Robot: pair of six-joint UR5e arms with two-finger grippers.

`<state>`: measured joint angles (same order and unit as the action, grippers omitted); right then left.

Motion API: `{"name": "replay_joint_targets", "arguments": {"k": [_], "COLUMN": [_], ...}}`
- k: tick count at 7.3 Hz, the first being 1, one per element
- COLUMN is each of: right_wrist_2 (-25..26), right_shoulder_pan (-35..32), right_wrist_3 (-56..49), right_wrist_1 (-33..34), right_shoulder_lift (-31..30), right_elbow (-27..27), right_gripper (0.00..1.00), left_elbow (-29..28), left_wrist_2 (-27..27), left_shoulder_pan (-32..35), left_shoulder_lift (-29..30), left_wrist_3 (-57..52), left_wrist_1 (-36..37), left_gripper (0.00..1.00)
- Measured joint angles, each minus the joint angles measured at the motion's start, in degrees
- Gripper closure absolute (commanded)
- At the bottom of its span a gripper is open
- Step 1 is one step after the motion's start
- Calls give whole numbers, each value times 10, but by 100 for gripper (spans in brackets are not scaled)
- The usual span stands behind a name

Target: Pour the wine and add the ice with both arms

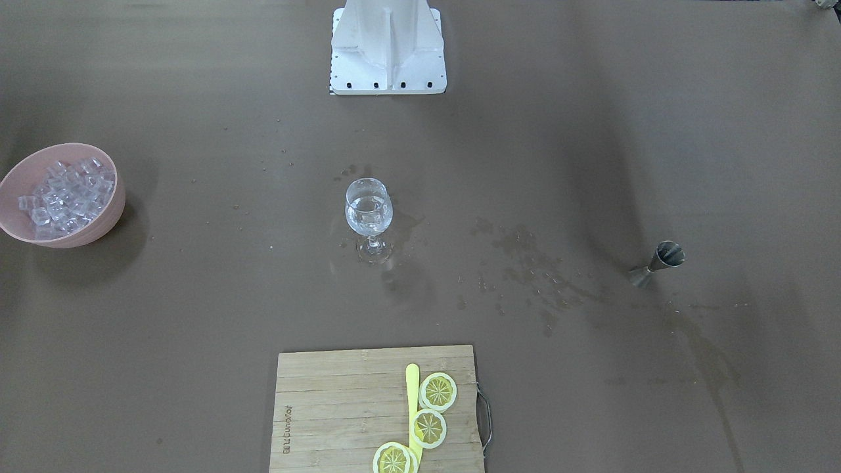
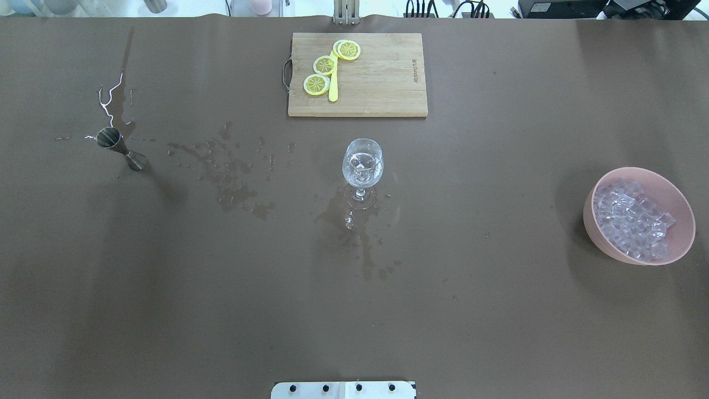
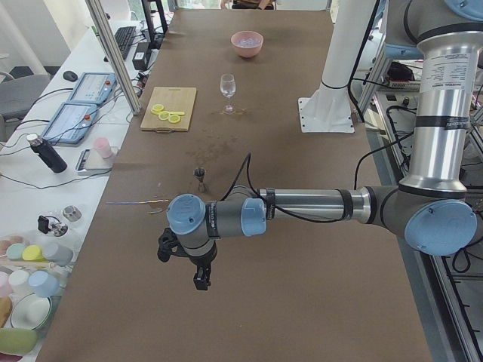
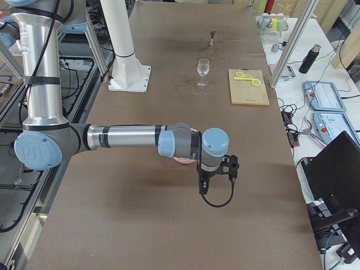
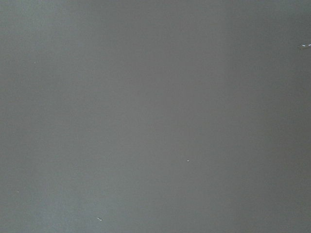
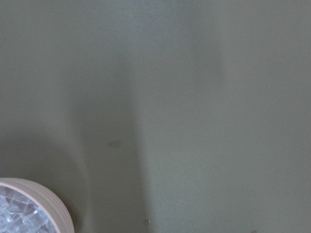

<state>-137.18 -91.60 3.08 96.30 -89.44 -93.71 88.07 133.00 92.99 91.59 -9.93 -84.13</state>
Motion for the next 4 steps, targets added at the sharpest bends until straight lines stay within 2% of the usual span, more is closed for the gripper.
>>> {"name": "replay_joint_targets", "arguments": {"k": [4], "right_wrist_2": [3], "right_shoulder_pan": [0], "right_wrist_3": [0], "right_wrist_1": [1], "right_shoulder_lift": [4], "right_elbow": [-1], "right_gripper": [0], "left_elbow": [-1], "left_wrist_2": [1], "left_shoulder_pan": [0], "left_shoulder_lift": [2], "left_wrist_3": [0], "left_wrist_1": [-1], "left_gripper": [2]}}
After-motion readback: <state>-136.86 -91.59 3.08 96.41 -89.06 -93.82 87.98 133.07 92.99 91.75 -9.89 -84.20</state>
